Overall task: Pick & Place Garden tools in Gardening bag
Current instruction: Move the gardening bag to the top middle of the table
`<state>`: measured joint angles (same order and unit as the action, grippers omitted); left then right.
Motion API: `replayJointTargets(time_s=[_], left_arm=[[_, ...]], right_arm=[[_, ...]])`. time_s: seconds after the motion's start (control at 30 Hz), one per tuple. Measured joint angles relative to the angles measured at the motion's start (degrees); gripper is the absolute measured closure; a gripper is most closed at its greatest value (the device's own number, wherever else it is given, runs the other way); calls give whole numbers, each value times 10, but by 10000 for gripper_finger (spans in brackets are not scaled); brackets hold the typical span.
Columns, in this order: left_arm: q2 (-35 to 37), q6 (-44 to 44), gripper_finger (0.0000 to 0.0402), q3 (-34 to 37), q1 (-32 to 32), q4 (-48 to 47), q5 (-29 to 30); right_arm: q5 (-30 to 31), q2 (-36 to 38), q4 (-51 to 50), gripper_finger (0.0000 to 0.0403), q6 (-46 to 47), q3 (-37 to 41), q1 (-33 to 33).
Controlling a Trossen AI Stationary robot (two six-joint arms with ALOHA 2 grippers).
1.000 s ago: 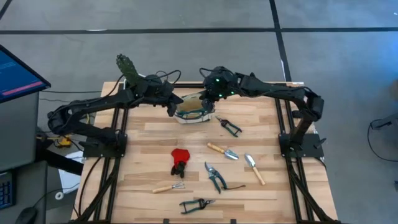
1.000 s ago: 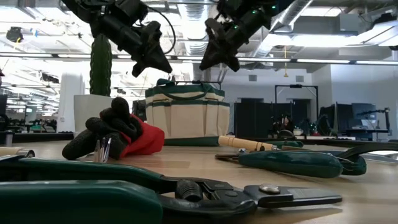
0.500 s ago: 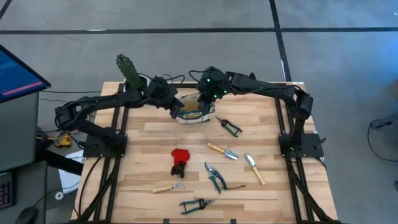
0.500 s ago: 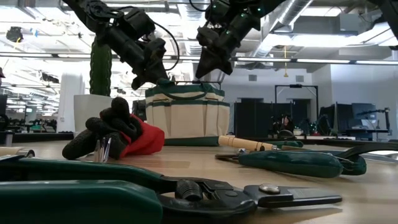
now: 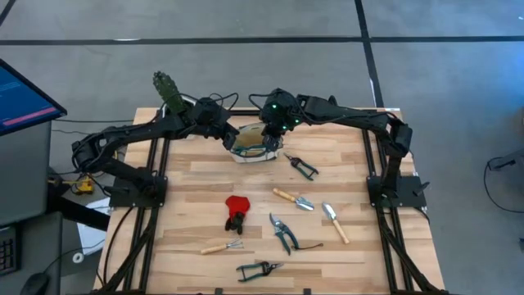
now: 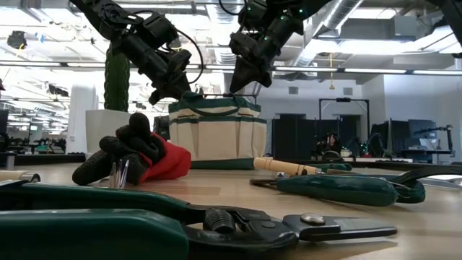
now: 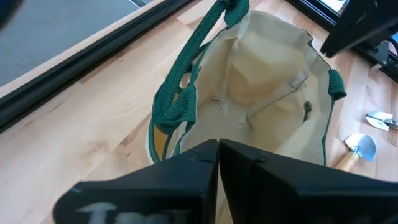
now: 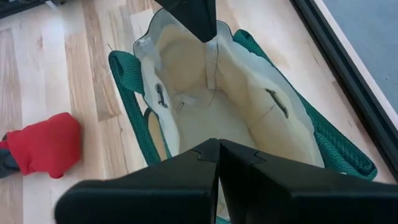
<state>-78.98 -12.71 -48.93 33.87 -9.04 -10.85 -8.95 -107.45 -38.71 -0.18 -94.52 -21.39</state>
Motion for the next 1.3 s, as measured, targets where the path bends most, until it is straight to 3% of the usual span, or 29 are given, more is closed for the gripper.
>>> replayJointTargets(time_s=[0.33, 1.0, 1.3], left_arm=[[0, 0, 399, 0, 0, -5, 1], [-62, 1, 399, 0, 0, -21, 28], [-12, 3, 399, 0, 1, -12, 65]], right_arm=[[0, -52, 23, 403, -4, -1, 1], [-39, -47, -51, 403, -30, 0, 24], [-45, -47, -58, 403, -34, 0, 25]])
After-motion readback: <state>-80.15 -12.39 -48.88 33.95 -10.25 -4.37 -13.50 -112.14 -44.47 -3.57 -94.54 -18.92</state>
